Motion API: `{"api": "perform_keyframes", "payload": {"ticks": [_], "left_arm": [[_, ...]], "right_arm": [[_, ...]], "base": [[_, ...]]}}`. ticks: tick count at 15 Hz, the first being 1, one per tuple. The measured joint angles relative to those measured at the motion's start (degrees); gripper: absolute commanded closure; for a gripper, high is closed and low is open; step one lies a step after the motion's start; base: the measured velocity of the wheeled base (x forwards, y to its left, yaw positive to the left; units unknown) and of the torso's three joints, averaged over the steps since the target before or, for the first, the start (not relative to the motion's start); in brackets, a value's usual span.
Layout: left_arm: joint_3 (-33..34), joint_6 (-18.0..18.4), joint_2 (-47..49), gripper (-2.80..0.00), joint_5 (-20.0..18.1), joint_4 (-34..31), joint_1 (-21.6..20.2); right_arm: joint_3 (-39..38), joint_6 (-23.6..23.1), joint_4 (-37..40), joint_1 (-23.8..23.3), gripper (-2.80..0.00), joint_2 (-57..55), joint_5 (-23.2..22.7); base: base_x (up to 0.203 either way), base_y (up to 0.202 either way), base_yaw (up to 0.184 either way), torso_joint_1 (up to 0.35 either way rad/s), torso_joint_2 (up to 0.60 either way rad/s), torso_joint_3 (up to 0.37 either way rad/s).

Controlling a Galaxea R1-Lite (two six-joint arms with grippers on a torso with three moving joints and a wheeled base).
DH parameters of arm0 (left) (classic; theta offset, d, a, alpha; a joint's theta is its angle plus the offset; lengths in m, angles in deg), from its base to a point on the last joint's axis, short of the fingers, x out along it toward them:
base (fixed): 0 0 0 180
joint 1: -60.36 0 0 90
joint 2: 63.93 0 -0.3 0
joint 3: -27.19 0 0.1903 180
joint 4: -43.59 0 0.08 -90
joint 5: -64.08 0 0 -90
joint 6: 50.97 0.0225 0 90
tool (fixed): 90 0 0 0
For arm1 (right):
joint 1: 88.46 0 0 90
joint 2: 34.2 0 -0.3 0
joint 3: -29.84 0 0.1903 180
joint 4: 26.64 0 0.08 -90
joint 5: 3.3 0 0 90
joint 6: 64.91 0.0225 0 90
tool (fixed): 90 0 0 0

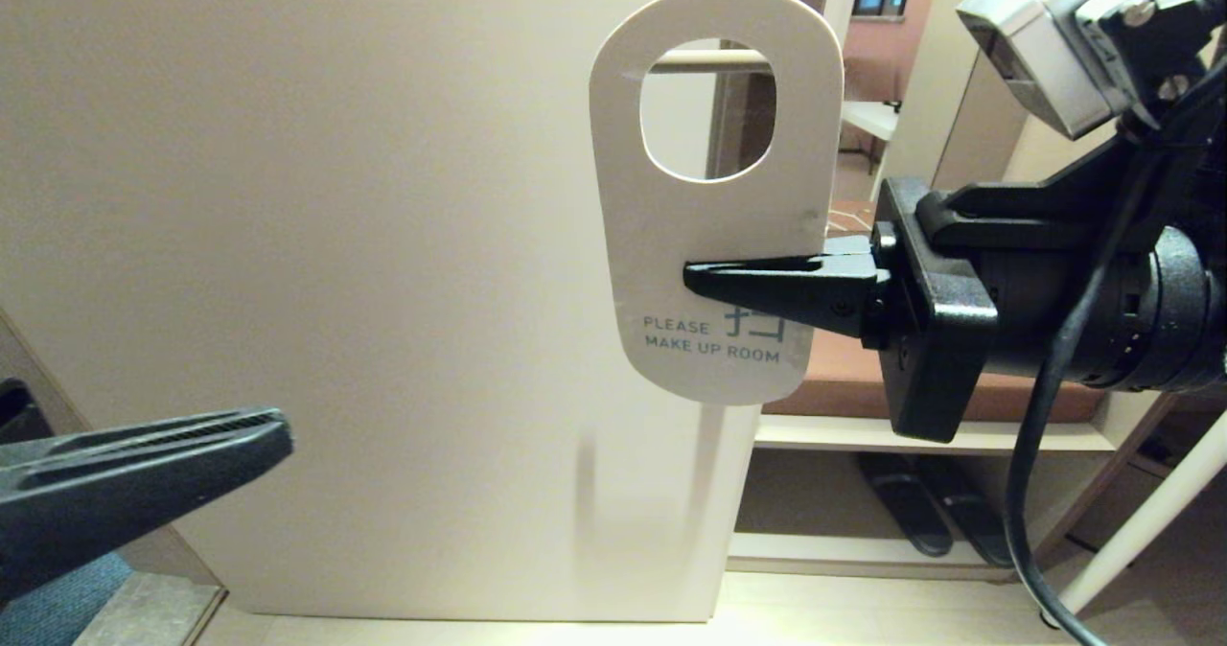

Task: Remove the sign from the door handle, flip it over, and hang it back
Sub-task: Hand it to the other hand

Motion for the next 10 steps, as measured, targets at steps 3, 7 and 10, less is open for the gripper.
{"api": "perform_keyframes", "payload": {"ticks": [3,7,10], "left_arm": [[-0.1,-2.6,4.9,0.0,-4.7,3.5,0.1],[-0.2,-4.9,11.4,0.0,-7.2,11.3,0.2],[-0.3,-5.5,16.4,0.0,-7.9,17.7,1.5]], "right_arm": [[0.9,0.6,0.1,0.1,0.0,0.0,-1.1],[1.2,4.8,0.1,0.1,0.0,-0.5,-7.4],[1.1,9.5,-0.2,0.1,0.0,-0.6,-10.3]], "base": [[0.0,0.0,0.0,0.0,0.0,0.0],[0.0,0.0,0.0,0.0,0.0,0.0],[0.0,0.0,0.0,0.0,0.0,0.0]]}}
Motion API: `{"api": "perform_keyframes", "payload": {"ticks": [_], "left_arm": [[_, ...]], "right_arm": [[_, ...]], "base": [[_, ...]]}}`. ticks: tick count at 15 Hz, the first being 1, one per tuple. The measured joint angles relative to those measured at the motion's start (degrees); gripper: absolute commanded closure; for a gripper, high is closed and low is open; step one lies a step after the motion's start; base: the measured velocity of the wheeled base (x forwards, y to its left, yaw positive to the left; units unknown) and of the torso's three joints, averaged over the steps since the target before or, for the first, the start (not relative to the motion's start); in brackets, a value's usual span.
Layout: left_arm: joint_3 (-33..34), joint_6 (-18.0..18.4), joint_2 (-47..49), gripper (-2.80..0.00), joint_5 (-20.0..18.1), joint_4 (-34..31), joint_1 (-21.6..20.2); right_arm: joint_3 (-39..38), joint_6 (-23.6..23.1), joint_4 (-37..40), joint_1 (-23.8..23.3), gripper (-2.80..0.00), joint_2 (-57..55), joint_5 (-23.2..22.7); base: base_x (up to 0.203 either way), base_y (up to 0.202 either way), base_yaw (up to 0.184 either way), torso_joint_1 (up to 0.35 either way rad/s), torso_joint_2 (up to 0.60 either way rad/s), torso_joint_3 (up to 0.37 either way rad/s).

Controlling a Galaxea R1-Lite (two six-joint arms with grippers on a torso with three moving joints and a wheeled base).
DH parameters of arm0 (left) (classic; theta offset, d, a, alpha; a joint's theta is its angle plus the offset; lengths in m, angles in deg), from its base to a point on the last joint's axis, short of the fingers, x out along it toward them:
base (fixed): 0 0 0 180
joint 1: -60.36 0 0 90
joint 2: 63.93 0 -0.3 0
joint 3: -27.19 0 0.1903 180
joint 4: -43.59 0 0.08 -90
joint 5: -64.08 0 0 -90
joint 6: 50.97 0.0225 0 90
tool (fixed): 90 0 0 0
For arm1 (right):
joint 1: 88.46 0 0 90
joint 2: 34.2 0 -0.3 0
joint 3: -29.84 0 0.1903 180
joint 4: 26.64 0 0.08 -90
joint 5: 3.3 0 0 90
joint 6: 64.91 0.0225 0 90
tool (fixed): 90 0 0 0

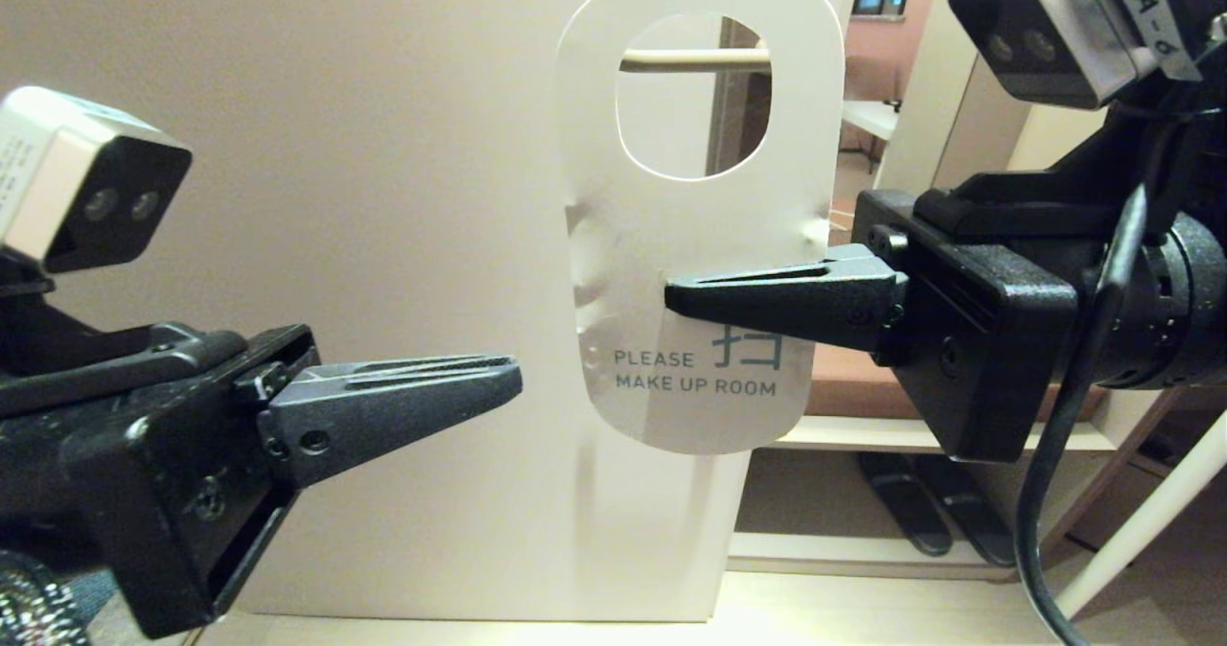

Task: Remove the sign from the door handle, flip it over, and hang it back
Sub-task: Hand it to the other hand

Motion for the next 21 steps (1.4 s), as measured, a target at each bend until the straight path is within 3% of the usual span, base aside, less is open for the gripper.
{"api": "perform_keyframes", "payload": {"ticks": [1,2,14,19,21], "left_arm": [[0.0,-0.2,1.5,-0.64,0.0,2.1,0.8],[0.0,-0.5,2.5,-2.8,0.0,3.4,1.6],[0.2,-1.7,6.7,-2.8,0.2,4.4,1.8],[0.1,-1.8,9.4,-2.8,0.2,11.8,1.8],[0.1,-1.8,10.2,-2.8,0.2,12.1,2.2]], "right_arm": [[-0.1,0.4,0.0,0.0,0.0,-0.1,-0.9],[-0.1,0.5,-0.1,-0.1,0.0,-0.4,-2.1],[0.0,0.6,-0.3,-0.2,0.0,-2.5,-4.8],[1.1,0.9,-0.3,-0.2,0.0,-3.0,-6.5],[1.9,1.5,-0.6,-0.2,0.0,-3.7,-6.6]], "base": [[0.0,0.0,0.0,0.0,0.0,0.0],[0.0,0.0,0.0,0.0,0.0,0.0],[0.0,0.0,0.0,0.0,0.0,0.0],[0.0,0.0,0.0,0.0,0.0,0.0],[0.0,0.0,0.0,0.0,0.0,0.0]]}}
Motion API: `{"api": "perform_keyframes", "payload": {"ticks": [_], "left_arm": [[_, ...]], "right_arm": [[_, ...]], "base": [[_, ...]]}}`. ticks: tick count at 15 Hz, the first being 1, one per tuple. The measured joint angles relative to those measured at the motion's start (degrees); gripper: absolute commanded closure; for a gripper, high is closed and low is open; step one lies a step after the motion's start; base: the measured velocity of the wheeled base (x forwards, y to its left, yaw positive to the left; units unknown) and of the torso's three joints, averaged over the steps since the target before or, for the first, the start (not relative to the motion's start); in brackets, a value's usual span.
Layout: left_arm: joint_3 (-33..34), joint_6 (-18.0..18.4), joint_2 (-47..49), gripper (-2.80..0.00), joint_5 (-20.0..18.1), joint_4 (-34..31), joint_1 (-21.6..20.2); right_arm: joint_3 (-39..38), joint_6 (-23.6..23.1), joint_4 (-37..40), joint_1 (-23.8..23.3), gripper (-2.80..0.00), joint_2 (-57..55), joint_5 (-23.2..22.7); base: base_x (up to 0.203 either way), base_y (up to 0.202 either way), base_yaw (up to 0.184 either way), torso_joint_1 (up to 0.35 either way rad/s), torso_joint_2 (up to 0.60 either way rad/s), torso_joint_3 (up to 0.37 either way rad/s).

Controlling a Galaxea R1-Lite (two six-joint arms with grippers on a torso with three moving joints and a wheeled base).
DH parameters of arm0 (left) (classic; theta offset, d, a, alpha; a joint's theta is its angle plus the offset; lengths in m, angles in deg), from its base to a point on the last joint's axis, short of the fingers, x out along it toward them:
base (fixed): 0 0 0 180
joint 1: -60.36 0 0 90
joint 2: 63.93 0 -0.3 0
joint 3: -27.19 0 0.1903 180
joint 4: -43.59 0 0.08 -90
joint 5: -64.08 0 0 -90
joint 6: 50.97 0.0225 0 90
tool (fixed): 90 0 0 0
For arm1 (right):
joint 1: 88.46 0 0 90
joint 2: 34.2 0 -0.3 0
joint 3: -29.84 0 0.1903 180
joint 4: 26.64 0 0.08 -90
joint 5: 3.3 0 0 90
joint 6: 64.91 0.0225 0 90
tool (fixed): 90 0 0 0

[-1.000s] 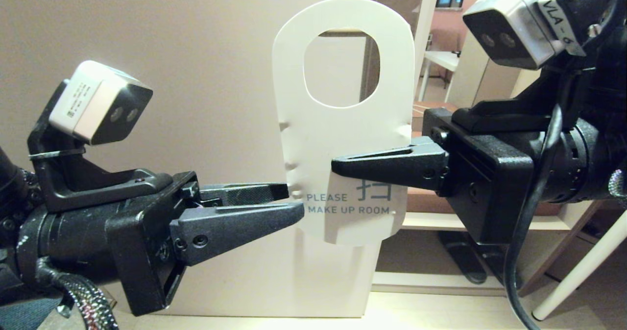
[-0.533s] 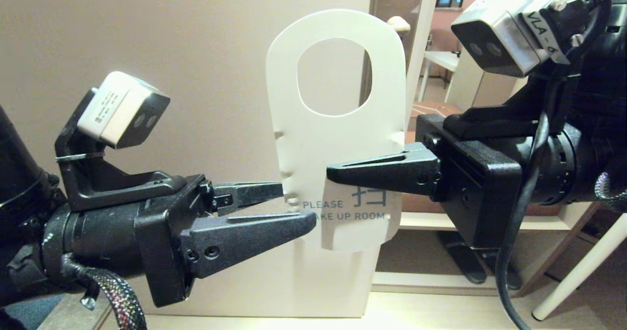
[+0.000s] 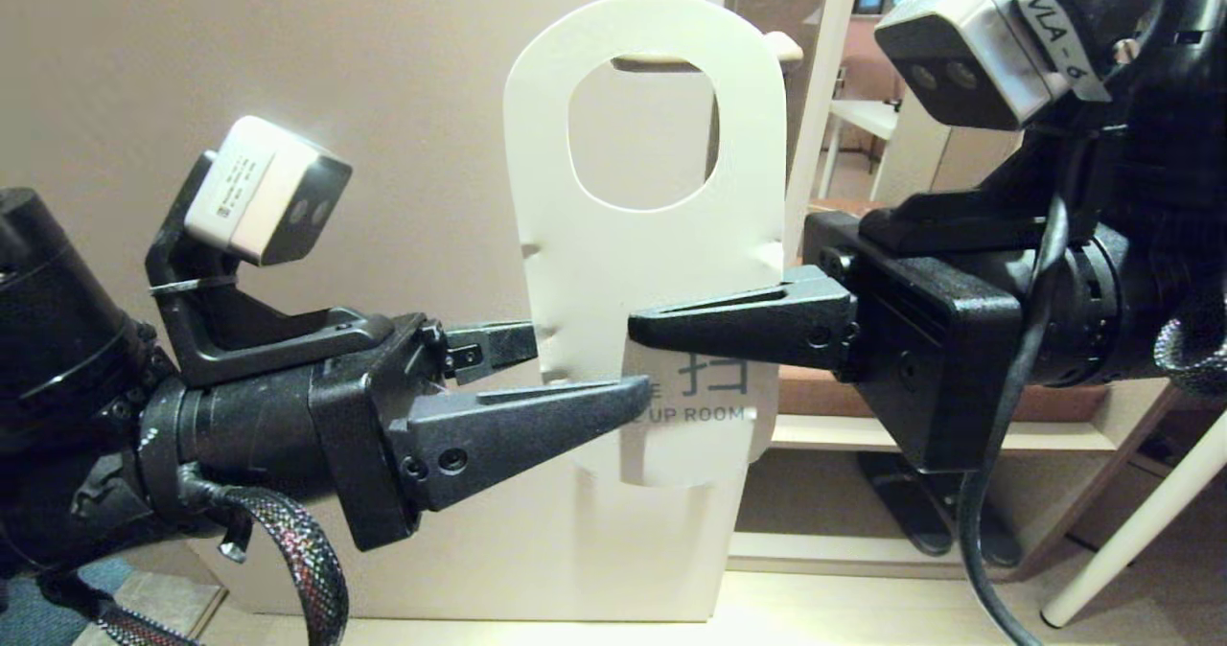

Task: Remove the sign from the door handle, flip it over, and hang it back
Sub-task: Hand it to the other hand

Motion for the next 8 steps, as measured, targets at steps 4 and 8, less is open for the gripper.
{"api": "perform_keyframes", "payload": {"ticks": [4,8], "left_arm": [[0.3,-0.1,0.5,-2.8,0.0,0.0,1.3],[0.2,-1.0,0.7,-2.8,-0.1,0.1,1.9]], "right_arm": [[1.8,0.2,-3.4,0.0,0.0,-2.6,-1.7],[2.2,2.4,-6.0,0.2,0.0,-4.4,-3.5]], "base": [[0.0,0.0,0.0,0.0,0.0,0.0],[0.0,0.0,0.0,0.0,0.0,0.0]]}}
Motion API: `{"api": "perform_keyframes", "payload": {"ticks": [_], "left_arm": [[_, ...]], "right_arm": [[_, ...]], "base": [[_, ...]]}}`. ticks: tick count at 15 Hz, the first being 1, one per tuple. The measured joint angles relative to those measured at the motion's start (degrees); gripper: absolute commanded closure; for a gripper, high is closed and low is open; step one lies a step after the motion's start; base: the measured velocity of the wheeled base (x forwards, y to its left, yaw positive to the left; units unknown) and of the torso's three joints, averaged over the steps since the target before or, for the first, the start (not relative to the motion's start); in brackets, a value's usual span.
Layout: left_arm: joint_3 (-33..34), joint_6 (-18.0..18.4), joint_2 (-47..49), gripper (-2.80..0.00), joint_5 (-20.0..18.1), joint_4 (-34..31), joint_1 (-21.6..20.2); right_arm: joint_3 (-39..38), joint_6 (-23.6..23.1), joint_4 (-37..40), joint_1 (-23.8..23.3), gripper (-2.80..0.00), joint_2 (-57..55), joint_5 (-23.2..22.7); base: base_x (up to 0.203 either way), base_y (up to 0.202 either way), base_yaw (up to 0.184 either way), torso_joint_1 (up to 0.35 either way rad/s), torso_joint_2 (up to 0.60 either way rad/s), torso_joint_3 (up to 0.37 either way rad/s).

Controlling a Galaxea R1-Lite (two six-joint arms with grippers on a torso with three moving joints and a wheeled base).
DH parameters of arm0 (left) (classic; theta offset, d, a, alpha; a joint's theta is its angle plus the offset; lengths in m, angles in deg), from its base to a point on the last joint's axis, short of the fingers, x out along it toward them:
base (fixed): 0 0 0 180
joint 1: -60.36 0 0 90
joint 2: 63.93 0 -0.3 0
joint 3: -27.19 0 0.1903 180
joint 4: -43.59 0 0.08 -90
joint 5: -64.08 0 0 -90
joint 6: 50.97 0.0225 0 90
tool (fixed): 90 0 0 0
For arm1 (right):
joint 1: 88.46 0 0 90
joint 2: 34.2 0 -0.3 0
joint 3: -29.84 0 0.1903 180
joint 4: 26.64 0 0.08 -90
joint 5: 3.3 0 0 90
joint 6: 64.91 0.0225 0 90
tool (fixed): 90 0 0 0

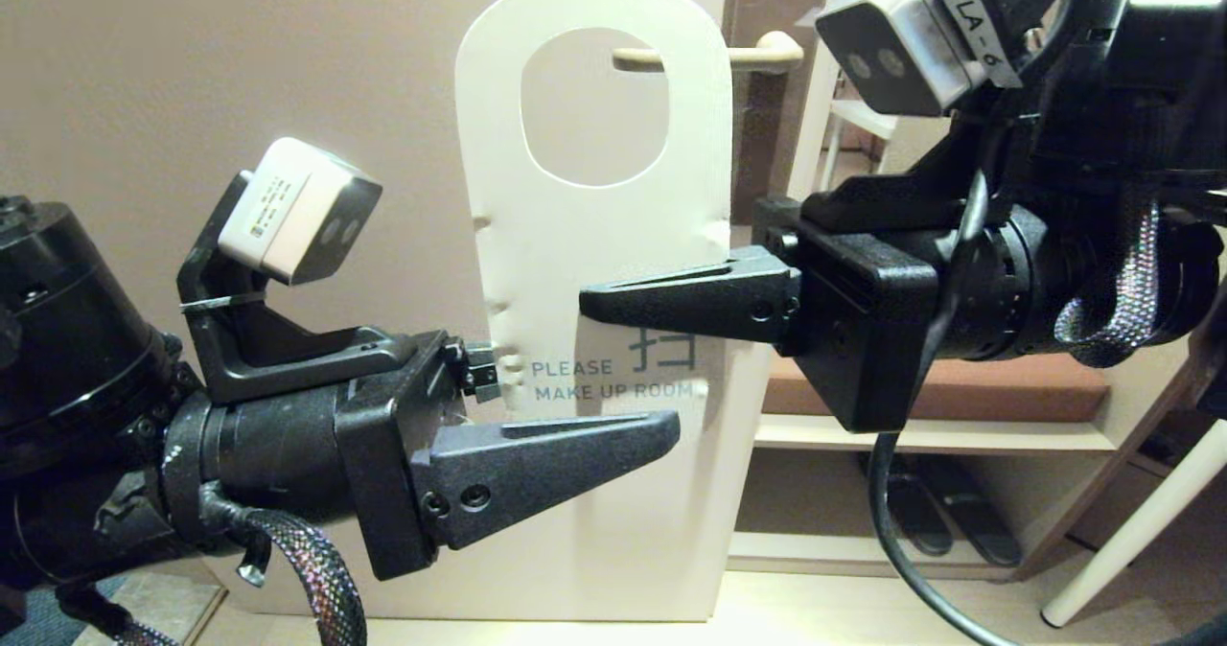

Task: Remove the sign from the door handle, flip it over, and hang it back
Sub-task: Hand it to the other hand

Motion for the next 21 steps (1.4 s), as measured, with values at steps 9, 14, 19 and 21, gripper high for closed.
{"api": "perform_keyframes", "payload": {"ticks": [9,14,19,21], "left_arm": [[-0.2,-0.8,0.3,-2.8,0.0,1.3,1.8],[-0.3,-0.8,0.4,-2.8,0.0,1.3,2.6],[-0.3,-0.6,0.3,-2.8,0.0,2.4,2.7],[-0.3,-0.6,0.3,-2.8,0.0,2.4,2.7]], "right_arm": [[0.2,1.8,-0.3,0.4,0.0,-0.7,-2.5],[0.2,1.8,-0.3,0.5,0.0,-0.8,-2.5],[0.2,1.8,-0.3,1.0,0.0,-0.8,-2.5],[0.2,1.7,-0.3,1.0,0.0,-0.8,-2.5]], "base": [[0.0,0.0,0.0,0.0,0.0,0.0],[0.0,0.0,0.0,0.0,0.0,0.0],[0.0,0.0,0.0,0.0,0.0,0.0],[0.0,0.0,0.0,0.0,0.0,0.0]]}}
